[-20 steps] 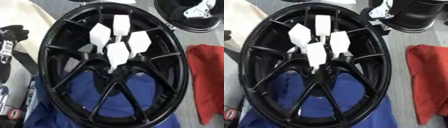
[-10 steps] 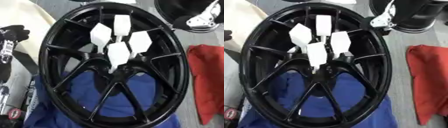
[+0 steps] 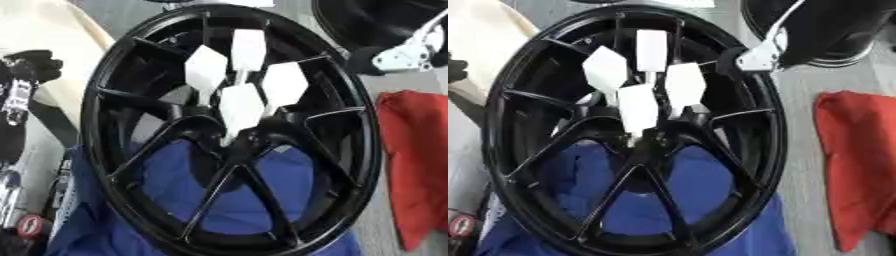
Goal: Pull the pin out of the wheel hub.
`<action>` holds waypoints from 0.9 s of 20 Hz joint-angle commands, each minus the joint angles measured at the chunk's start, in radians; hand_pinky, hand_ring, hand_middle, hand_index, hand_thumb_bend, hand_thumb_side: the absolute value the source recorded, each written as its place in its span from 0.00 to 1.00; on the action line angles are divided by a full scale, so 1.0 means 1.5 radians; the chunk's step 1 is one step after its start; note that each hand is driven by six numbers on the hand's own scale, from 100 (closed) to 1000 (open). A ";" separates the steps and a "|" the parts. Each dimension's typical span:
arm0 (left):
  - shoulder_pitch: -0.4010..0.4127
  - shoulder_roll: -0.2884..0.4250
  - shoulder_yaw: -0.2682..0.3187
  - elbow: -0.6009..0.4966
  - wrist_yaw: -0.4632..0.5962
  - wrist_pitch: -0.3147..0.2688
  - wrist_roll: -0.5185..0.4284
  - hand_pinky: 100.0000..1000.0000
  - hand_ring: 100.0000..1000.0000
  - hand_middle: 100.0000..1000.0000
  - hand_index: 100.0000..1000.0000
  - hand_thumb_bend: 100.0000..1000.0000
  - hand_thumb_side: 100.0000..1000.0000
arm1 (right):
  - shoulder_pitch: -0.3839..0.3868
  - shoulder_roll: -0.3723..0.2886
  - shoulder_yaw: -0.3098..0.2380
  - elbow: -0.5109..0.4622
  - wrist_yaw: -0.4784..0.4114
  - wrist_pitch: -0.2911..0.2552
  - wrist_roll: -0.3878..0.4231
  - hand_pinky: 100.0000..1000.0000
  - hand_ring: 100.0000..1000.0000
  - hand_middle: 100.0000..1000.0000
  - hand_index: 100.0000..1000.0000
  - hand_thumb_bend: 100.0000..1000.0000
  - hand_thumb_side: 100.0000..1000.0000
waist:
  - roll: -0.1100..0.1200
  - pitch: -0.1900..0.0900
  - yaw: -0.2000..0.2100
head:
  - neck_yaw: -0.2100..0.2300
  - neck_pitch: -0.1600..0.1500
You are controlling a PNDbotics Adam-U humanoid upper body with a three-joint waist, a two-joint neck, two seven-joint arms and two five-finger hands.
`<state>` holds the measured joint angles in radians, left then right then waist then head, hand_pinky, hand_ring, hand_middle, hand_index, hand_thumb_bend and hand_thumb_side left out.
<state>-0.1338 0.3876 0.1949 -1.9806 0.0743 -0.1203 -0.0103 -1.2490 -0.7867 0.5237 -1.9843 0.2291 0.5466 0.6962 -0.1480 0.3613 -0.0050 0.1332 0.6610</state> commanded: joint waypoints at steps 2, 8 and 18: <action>-0.005 0.013 0.000 -0.013 0.002 0.000 -0.004 0.80 0.76 0.57 0.73 0.00 0.68 | -0.015 -0.019 0.006 -0.010 -0.015 0.078 0.032 0.72 0.80 0.71 0.83 0.46 0.02 | 0.005 -0.010 0.001 | 0.002 -0.002; -0.007 0.013 -0.003 -0.013 0.003 0.001 -0.007 0.80 0.76 0.57 0.73 0.00 0.68 | -0.029 -0.004 0.034 -0.010 -0.036 0.116 0.010 0.70 0.78 0.69 0.81 0.42 0.03 | 0.004 -0.007 0.004 | 0.000 -0.002; -0.009 0.011 -0.005 -0.013 0.003 0.002 -0.010 0.80 0.76 0.58 0.73 0.00 0.68 | -0.038 0.014 0.054 -0.010 -0.075 0.142 -0.020 0.69 0.78 0.69 0.80 0.39 0.04 | 0.003 -0.001 0.007 | -0.004 -0.003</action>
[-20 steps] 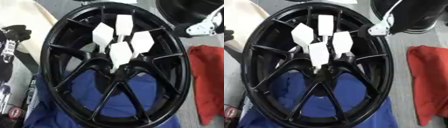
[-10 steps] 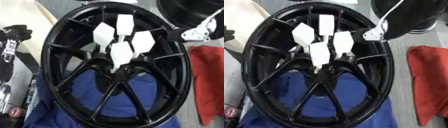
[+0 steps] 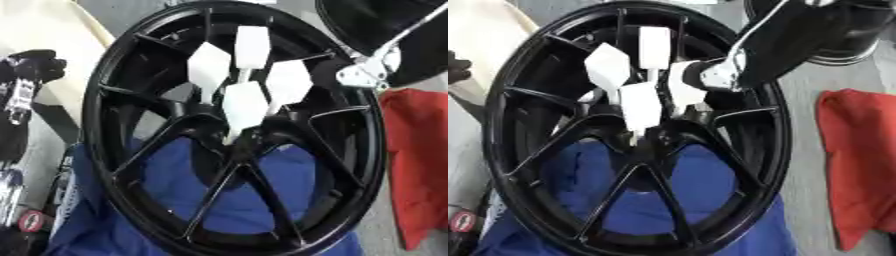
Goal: Pull the pin out of the wheel hub.
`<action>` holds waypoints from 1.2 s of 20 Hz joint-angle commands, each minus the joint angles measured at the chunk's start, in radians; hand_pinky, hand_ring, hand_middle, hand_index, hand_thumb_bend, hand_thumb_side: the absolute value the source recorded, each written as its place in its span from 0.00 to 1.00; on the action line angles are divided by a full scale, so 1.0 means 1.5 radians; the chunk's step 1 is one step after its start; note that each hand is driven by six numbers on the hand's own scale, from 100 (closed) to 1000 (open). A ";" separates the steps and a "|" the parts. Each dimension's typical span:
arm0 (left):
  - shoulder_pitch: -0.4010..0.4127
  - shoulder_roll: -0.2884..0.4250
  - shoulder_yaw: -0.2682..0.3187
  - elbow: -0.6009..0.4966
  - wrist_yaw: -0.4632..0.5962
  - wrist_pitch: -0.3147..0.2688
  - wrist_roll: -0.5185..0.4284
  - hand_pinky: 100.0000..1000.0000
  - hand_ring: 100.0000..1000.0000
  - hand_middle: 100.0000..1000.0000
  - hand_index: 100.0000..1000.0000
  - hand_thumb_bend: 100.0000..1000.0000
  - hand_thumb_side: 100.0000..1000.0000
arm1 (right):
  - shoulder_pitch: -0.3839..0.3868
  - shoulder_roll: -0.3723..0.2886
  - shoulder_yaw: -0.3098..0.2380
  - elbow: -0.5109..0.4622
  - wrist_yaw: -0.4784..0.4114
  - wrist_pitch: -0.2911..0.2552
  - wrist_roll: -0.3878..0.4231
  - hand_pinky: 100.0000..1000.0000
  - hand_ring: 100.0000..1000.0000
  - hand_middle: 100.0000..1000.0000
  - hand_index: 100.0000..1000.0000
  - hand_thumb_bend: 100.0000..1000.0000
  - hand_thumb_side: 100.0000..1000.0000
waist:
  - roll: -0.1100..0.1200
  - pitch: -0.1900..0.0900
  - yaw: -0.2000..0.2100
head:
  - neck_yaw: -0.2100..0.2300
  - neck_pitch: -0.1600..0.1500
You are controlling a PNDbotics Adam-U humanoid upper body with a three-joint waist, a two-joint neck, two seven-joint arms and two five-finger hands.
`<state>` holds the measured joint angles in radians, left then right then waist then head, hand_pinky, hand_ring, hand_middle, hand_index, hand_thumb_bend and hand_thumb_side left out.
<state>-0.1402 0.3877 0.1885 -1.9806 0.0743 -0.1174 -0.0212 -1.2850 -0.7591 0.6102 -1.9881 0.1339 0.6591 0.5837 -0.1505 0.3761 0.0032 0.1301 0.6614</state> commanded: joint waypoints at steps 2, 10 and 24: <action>-0.005 0.011 -0.001 -0.013 0.003 0.000 -0.003 0.80 0.76 0.58 0.73 0.00 0.68 | -0.016 -0.003 0.002 -0.008 -0.022 0.071 0.051 0.69 0.77 0.69 0.80 0.39 0.04 | 0.004 -0.009 0.002 | -0.003 -0.004; -0.007 0.011 -0.001 -0.013 0.004 0.001 -0.004 0.80 0.76 0.58 0.73 0.00 0.68 | -0.013 -0.004 0.007 -0.008 -0.062 0.061 0.042 0.69 0.78 0.69 0.78 0.40 0.04 | 0.003 -0.008 0.000 | -0.004 -0.016; -0.012 0.010 -0.002 -0.013 0.006 -0.001 -0.007 0.80 0.76 0.58 0.73 0.00 0.68 | -0.005 0.000 0.027 -0.008 -0.075 0.078 0.046 0.69 0.78 0.67 0.74 0.41 0.01 | 0.007 -0.003 0.000 | -0.012 -0.028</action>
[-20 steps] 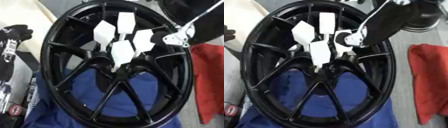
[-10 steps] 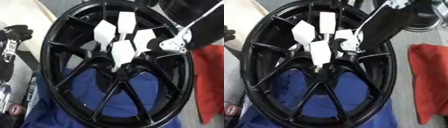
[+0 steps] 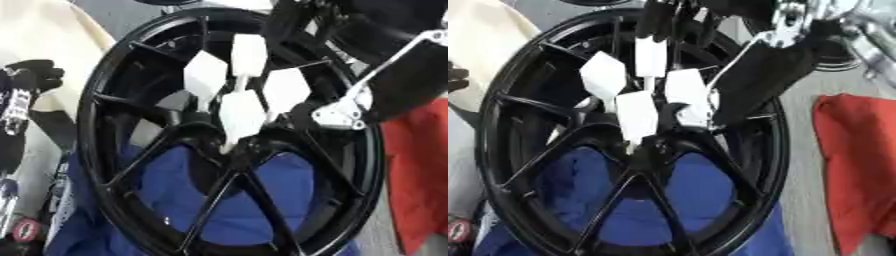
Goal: Pull the pin out of the wheel hub.
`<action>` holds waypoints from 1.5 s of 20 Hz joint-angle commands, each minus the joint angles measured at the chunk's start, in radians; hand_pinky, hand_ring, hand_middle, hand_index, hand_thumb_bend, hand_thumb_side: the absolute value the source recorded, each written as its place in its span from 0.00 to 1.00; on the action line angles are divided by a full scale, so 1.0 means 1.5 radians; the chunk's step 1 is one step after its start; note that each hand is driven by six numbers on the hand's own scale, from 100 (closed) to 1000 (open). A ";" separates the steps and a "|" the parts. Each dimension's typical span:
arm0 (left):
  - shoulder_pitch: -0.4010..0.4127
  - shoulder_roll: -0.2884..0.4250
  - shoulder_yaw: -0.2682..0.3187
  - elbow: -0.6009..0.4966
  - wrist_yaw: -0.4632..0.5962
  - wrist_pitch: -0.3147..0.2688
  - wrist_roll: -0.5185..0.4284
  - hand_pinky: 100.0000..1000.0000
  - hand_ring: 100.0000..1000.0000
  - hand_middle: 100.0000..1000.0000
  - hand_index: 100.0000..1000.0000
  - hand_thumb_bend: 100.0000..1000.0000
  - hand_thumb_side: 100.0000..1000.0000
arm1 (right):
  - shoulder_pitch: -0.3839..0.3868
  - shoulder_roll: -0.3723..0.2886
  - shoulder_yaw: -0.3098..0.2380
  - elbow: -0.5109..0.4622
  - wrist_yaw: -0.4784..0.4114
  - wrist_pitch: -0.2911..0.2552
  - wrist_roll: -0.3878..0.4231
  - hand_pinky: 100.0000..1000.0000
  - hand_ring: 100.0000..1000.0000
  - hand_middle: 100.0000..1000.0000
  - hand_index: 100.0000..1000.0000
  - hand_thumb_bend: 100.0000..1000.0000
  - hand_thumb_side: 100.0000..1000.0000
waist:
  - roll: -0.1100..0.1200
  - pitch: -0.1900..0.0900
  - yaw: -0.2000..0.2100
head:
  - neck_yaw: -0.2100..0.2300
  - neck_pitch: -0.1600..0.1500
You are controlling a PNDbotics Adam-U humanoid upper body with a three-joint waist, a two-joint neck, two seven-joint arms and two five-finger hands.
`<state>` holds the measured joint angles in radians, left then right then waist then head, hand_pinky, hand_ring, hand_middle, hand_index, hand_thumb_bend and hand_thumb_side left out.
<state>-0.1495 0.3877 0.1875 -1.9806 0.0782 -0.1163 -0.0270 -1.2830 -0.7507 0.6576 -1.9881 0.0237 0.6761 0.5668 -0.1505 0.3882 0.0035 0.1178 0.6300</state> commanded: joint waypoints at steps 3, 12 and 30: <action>-0.006 0.010 -0.002 -0.013 0.004 -0.001 -0.003 0.80 0.76 0.58 0.73 0.00 0.68 | -0.002 -0.005 0.000 -0.007 -0.004 0.076 0.054 0.69 0.78 0.67 0.73 0.39 0.02 | 0.006 -0.010 0.001 | -0.005 -0.006; -0.007 0.008 -0.004 -0.013 0.004 0.000 -0.007 0.80 0.76 0.58 0.73 0.00 0.68 | 0.012 -0.004 0.012 0.027 0.008 0.070 0.048 0.71 0.80 0.71 0.75 0.38 0.03 | 0.006 -0.006 0.003 | -0.006 -0.005; -0.011 0.005 -0.006 -0.013 0.001 0.002 -0.014 0.80 0.77 0.58 0.73 0.00 0.69 | 0.034 -0.005 0.003 0.078 0.069 0.015 0.048 0.73 0.81 0.69 0.74 0.37 0.00 | 0.005 0.009 0.005 | -0.008 -0.008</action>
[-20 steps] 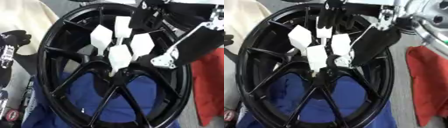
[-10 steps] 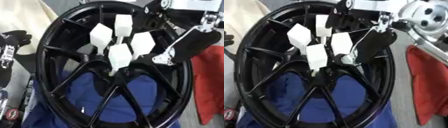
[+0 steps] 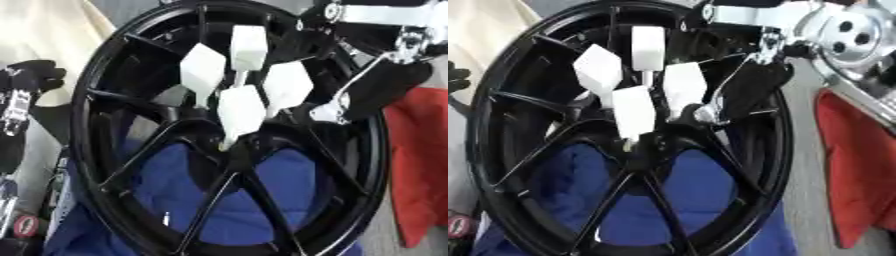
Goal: Pull the pin out of the wheel hub.
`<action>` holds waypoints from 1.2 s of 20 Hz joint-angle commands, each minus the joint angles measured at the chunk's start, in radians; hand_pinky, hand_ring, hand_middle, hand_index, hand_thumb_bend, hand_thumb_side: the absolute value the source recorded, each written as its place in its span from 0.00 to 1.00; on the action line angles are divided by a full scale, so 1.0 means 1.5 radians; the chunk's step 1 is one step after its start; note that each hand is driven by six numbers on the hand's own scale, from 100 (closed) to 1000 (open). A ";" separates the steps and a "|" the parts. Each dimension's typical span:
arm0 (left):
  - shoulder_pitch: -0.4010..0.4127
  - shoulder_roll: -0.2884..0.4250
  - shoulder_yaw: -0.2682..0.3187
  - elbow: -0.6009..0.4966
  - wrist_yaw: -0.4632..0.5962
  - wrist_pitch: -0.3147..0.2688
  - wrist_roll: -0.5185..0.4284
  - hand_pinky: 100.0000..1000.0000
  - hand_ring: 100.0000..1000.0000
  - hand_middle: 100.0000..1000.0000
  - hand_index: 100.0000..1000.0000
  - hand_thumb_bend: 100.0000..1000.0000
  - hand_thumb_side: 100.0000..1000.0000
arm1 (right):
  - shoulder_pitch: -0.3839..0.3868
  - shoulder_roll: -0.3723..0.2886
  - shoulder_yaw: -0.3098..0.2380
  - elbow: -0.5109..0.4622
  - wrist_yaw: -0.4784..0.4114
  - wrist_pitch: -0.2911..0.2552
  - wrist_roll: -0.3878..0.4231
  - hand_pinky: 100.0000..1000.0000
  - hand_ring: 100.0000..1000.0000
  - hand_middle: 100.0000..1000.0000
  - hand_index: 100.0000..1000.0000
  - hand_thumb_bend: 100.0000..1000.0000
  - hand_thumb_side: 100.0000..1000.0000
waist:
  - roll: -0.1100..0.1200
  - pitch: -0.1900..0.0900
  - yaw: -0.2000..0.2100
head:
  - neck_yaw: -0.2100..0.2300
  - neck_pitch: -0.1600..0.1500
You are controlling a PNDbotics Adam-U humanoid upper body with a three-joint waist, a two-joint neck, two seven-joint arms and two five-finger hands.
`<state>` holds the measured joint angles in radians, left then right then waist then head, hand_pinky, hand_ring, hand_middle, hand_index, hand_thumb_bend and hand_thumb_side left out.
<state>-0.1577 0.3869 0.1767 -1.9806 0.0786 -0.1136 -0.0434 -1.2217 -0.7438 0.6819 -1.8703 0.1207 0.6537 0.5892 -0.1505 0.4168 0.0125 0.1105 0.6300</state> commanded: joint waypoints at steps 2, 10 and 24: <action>-0.007 0.005 0.000 -0.013 0.001 0.000 -0.005 0.80 0.77 0.58 0.73 0.00 0.69 | -0.007 -0.008 -0.011 0.002 0.003 0.028 0.032 0.73 0.81 0.69 0.74 0.38 0.00 | 0.005 -0.009 0.000 | -0.004 -0.009; -0.009 0.003 -0.002 -0.013 0.001 0.000 -0.008 0.80 0.77 0.58 0.73 0.00 0.69 | -0.004 0.004 -0.004 0.040 0.019 0.011 0.022 0.74 0.82 0.72 0.74 0.38 0.00 | 0.007 -0.005 0.004 | -0.007 -0.014; -0.013 0.003 -0.004 -0.013 0.002 0.001 -0.013 0.81 0.77 0.58 0.73 0.00 0.69 | -0.004 0.026 0.003 0.092 0.029 -0.022 0.017 0.74 0.82 0.69 0.73 0.36 0.00 | 0.005 0.000 0.008 | -0.010 -0.018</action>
<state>-0.1688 0.3793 0.1703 -1.9806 0.0785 -0.1118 -0.0582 -1.2134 -0.6929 0.6948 -1.7370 0.1572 0.6114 0.6025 -0.1505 0.4331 0.0239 0.0991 0.6162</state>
